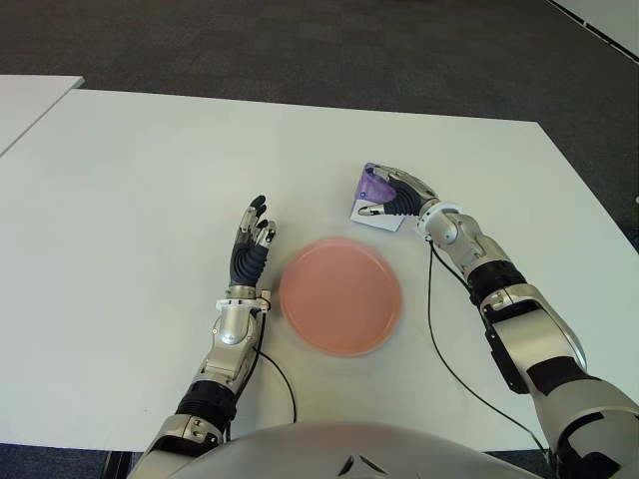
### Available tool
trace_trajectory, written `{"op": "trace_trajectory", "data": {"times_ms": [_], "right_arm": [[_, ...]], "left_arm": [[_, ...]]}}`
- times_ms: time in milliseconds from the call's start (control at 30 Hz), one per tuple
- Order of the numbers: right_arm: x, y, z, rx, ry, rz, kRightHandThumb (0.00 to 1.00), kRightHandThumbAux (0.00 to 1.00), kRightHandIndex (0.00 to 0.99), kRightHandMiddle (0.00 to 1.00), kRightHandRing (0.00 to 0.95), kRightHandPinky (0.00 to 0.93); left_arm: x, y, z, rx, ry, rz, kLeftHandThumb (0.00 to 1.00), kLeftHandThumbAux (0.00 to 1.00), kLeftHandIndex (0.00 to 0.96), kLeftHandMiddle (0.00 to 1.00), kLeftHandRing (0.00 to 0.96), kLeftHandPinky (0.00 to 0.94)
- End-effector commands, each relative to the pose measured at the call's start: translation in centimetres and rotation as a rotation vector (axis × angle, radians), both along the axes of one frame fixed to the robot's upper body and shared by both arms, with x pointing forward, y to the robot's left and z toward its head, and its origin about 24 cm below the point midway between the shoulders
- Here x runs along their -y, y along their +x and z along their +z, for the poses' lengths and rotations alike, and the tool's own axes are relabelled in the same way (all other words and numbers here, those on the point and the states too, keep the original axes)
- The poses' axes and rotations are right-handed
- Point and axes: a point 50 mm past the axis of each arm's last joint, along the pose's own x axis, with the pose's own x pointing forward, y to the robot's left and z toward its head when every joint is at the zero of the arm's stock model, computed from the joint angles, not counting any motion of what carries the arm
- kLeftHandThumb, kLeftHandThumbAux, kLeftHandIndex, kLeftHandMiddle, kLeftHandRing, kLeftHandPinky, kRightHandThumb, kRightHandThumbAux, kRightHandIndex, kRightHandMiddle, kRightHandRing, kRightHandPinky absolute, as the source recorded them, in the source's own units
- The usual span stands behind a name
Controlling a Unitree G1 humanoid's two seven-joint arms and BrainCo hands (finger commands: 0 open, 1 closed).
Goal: Put the tissue paper into the plate.
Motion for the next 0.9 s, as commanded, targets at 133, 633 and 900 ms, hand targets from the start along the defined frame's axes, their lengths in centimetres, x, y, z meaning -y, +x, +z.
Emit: {"op": "trace_trajectory", "data": {"times_ms": [133, 633, 900], "right_arm": [[-0.36, -0.14, -1.04, -0.048, -0.024, 0.004, 0.142, 0.445, 0.0, 0.0, 0.0, 0.0], [-0.59, -0.4, -1.2, -0.042, -0.046, 0.058, 0.118, 0.439, 0.0, 0.0, 0.0, 0.0], [-0.41, -0.43, -1.35, -0.042, -0.048, 0.06, 0.115, 0.441, 0.0, 0.0, 0.0, 0.0]], "left_arm": [[-1.92, -5.08, -6.24, -0.317, 0.114, 0.012, 0.0, 0.389, 0.0, 0.0, 0.0, 0.0], [-2.1, -5.12, -6.33, -0.316, 0.125, 0.018, 0.0, 0.371, 0.0, 0.0, 0.0, 0.0], [-2.18, -5.16, -6.38, -0.313, 0.141, 0.024, 0.0, 0.368, 0.0, 0.0, 0.0, 0.0]]}}
